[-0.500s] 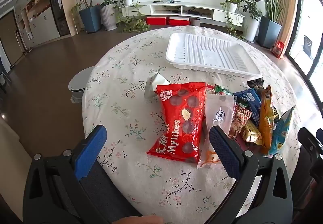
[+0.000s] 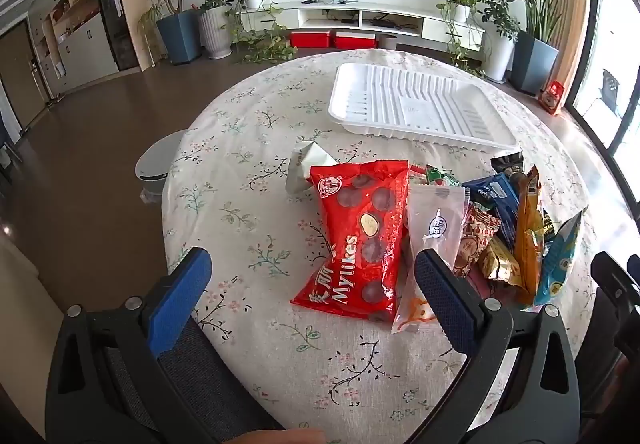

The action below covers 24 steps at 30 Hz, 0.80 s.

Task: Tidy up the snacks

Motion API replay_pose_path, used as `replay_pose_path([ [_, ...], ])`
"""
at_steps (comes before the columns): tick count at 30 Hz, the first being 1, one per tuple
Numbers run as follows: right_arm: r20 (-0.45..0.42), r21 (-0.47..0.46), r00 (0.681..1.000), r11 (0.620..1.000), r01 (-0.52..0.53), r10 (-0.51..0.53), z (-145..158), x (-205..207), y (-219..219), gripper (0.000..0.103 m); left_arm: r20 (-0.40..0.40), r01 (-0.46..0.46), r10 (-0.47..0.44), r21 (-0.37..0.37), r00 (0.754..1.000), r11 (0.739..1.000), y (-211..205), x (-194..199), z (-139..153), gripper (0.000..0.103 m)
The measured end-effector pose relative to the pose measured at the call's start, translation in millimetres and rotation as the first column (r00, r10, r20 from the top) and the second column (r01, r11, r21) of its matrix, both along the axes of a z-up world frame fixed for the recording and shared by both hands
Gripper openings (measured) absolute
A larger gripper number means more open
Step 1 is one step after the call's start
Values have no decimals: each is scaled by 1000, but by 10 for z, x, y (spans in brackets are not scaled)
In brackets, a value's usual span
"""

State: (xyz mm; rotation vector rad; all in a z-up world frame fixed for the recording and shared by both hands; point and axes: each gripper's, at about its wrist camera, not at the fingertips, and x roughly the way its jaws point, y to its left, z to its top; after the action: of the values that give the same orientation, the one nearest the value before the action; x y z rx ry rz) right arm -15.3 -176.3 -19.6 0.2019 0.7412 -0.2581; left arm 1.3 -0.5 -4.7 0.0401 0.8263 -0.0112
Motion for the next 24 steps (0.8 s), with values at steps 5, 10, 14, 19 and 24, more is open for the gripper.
replay_pose_path([
  [5,-1,2,1000,1000,-1,1,4,0,2,103,-2,0,0,4,1000,1000,-2,5,-7,103],
  [10,-2,2,1000,1000,0,0,2,1,8,103,-5,0,0,7,1000,1000,2,6,-23,103],
  [14,-2,2,1000,1000,0,0,0,1,12,103,-5,0,0,7,1000,1000,3,10,-32,103],
  [19,-2,2,1000,1000,-1,1,-1,1,15,103,-6,-1,1,7,1000,1000,3,8,-35,103],
  [24,-3,2,1000,1000,0,0,-3,1,17,103,-7,-1,1,7,1000,1000,4,9,-38,103],
])
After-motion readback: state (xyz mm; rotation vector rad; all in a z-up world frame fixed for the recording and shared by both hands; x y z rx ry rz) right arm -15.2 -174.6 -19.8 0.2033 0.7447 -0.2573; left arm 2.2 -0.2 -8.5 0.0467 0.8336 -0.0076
